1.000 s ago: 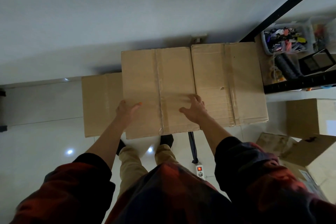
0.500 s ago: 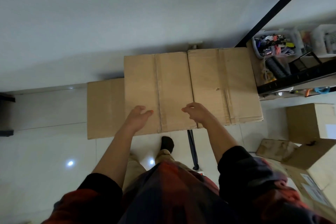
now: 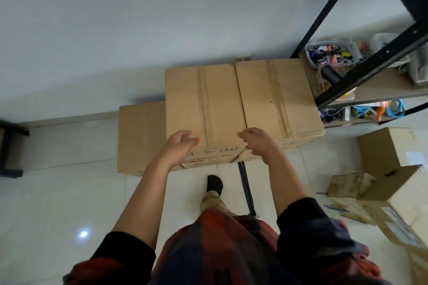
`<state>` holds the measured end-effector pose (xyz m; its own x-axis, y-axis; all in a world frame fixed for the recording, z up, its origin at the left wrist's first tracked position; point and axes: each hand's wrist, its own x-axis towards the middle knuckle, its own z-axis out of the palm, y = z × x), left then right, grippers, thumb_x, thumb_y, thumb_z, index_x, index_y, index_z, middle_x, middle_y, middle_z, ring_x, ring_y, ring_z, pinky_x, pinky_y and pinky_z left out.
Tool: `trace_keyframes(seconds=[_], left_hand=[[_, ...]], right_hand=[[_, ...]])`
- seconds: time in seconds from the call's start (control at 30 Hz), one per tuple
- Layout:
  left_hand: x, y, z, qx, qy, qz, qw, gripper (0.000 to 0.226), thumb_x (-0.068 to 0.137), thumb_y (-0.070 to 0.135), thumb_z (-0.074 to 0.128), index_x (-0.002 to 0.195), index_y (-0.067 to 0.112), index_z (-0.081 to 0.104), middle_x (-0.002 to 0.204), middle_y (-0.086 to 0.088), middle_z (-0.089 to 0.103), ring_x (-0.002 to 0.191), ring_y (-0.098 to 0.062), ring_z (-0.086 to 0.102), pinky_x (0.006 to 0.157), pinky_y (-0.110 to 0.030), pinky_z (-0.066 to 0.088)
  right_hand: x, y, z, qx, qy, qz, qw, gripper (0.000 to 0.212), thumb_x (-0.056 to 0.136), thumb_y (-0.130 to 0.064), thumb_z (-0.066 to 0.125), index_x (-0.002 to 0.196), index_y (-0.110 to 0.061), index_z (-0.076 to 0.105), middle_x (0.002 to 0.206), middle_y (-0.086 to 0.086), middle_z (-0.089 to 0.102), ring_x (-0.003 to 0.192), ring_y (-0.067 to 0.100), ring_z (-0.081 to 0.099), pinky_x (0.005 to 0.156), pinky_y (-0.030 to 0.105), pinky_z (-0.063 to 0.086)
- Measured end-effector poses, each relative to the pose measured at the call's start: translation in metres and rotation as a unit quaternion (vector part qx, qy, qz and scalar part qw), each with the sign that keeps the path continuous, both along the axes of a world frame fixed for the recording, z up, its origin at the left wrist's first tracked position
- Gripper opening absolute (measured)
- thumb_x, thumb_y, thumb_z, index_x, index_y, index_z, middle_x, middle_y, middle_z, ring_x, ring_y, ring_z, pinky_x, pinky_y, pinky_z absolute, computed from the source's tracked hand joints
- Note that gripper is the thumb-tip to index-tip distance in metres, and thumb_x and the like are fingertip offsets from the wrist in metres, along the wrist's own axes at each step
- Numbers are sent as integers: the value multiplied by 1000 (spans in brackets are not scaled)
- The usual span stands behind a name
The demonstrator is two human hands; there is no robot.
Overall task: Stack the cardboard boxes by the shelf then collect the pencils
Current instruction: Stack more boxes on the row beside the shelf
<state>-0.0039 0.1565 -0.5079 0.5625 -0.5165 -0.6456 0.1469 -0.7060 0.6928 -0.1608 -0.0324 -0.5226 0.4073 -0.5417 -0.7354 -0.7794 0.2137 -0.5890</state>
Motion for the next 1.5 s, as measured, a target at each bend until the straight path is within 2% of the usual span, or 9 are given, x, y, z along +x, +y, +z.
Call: trace_keyframes(seconds=[0.07,0.17,0.47,0.67,0.93,1.13,1.27,1.4,1.5], left_hand=[[-14,14,8,-12,-10,-2,1000,49,94,36,60,139,20,49,136,-1,54,94,-4,57,77,-23,42],[-40,48,21,-14,-24,-5,1000,48,95,34,60,139,19,50,137,-1,53,104,-9,55,73,-20,40],[-124,142,47,-11,-49,11,999,47,94,33,62,137,18,52,137,0,55,122,-18,53,99,-33,43],[-174,150,62,-32,-55,1,998,44,94,35,62,134,21,53,138,-1,53,122,-17,52,92,-30,40],[-263,149,80,-56,-66,13,996,44,94,35,61,135,22,51,139,3,52,123,-13,49,95,-28,38],[-352,148,76,-52,-76,-17,996,46,94,37,60,137,24,51,143,4,49,132,-16,44,105,-32,35],[-402,160,73,-48,-76,-38,995,46,94,37,60,137,24,50,144,5,48,133,-17,44,102,-31,35],[-429,172,77,-47,-84,-60,994,47,94,37,60,138,24,49,145,4,47,134,-17,43,101,-31,34],[-449,185,78,-45,-89,-83,991,46,95,37,59,139,26,49,145,5,47,134,-17,42,98,-29,33]], right_hand=[[-13,18,8,-10,-7,-8,1000,44,89,-44,62,127,-23,57,133,2,56,121,26,53,106,49,43],[-35,55,22,-21,-23,-3,1000,44,92,-44,61,129,-22,56,135,2,54,122,27,52,105,48,44],[-113,146,58,-16,-50,35,998,35,93,-38,61,124,-21,59,123,-1,57,115,22,51,105,45,43],[-154,156,81,-42,-55,26,997,34,93,-38,61,122,-21,58,122,0,57,113,22,52,103,45,44],[-236,170,93,-44,-73,71,994,3,96,-29,59,97,-28,58,116,-5,56,116,22,51,104,43,43],[-332,170,78,-52,-45,20,997,41,91,-37,63,129,-21,57,131,3,54,121,23,51,106,45,43],[-390,179,77,-67,-42,-9,997,39,90,-37,64,126,-22,60,131,5,56,117,23,53,103,42,45],[-422,200,79,-80,-41,-25,996,40,90,-38,64,126,-22,60,128,6,58,100,19,51,93,37,44],[-443,223,80,-84,-42,-33,995,43,91,-37,63,129,-19,59,123,3,56,105,20,52,91,35,43]])
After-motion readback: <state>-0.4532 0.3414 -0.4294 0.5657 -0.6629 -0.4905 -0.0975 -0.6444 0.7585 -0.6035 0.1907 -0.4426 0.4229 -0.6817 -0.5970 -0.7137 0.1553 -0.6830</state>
